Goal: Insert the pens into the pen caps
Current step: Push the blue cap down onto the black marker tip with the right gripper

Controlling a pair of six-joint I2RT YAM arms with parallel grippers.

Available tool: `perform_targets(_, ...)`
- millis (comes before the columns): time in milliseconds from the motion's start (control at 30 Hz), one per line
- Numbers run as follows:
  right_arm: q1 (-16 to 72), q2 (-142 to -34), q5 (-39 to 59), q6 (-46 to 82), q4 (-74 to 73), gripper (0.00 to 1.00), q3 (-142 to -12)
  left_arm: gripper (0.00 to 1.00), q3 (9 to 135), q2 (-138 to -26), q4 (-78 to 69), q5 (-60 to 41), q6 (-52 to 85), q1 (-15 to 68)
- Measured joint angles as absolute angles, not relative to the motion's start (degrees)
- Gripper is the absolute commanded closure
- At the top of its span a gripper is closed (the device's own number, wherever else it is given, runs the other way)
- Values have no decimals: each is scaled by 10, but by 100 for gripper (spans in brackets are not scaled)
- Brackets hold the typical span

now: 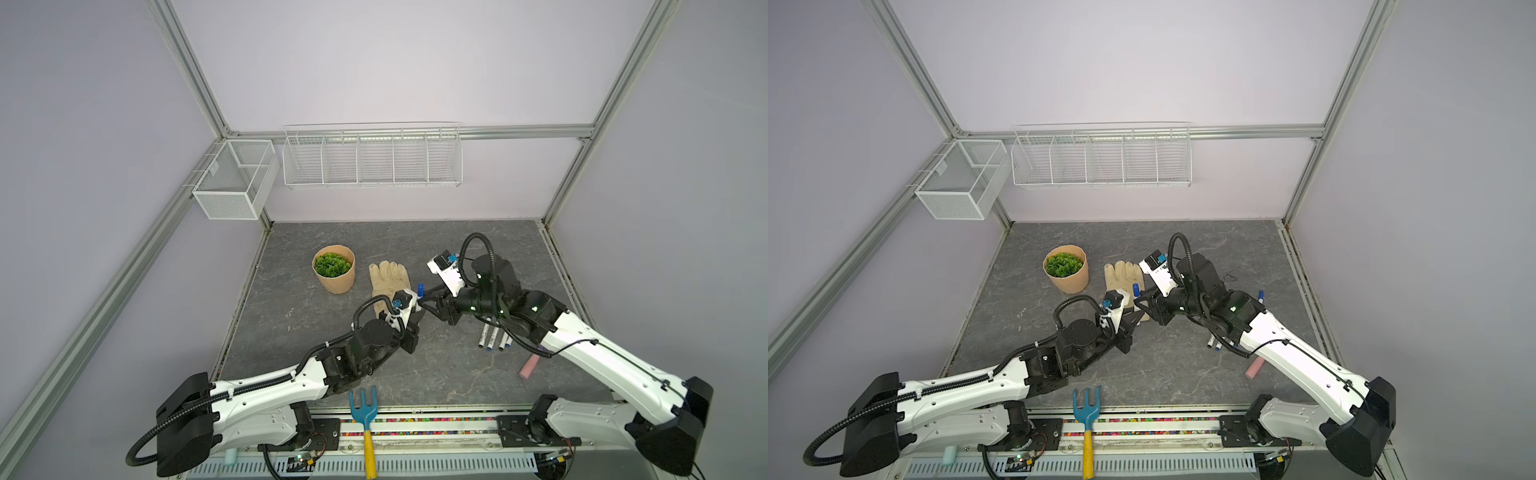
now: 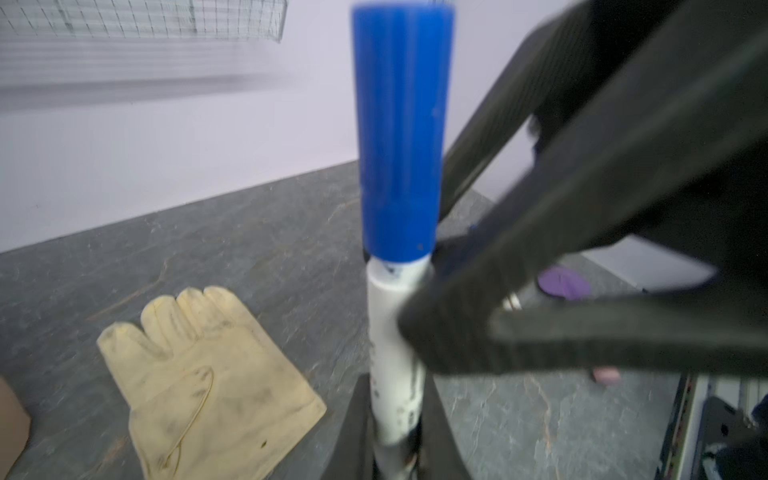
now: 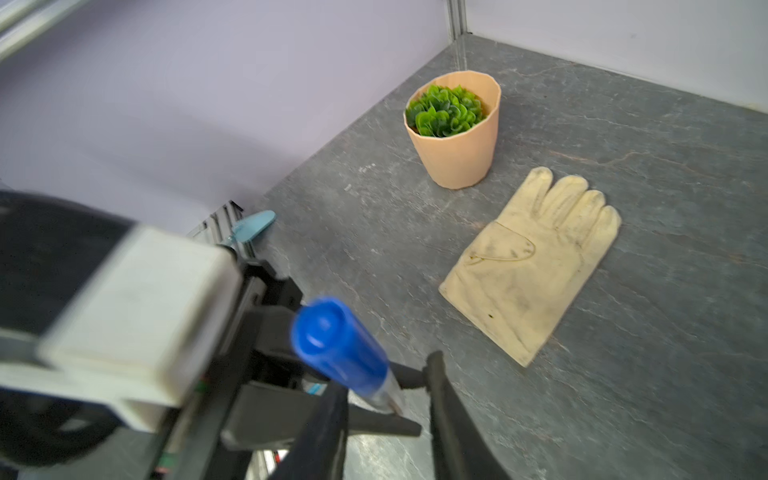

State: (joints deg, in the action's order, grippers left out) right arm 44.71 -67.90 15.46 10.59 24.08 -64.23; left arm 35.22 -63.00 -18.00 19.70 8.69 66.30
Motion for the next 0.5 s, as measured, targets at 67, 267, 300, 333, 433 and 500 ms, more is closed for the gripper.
perform_targets(67,446,-675,147,105,254,54,-642,100,350,-630,-195,197,87,664)
perform_targets(267,427,-643,120,102,279,54,-641,100,324,-630,-220,197,98,667)
perform_targets(300,425,-638,117,101,282,54,-642,100,319,-631,-221,197,103,668)
perform_targets(333,425,-632,116,100,284,54,-642,100,314,-632,-220,197,107,669)
perform_targets(433,424,-624,116,98,287,55,-651,100,305,-637,-220,198,116,674)
perform_targets(500,424,-627,122,98,286,56,-664,100,301,-641,-220,198,120,678)
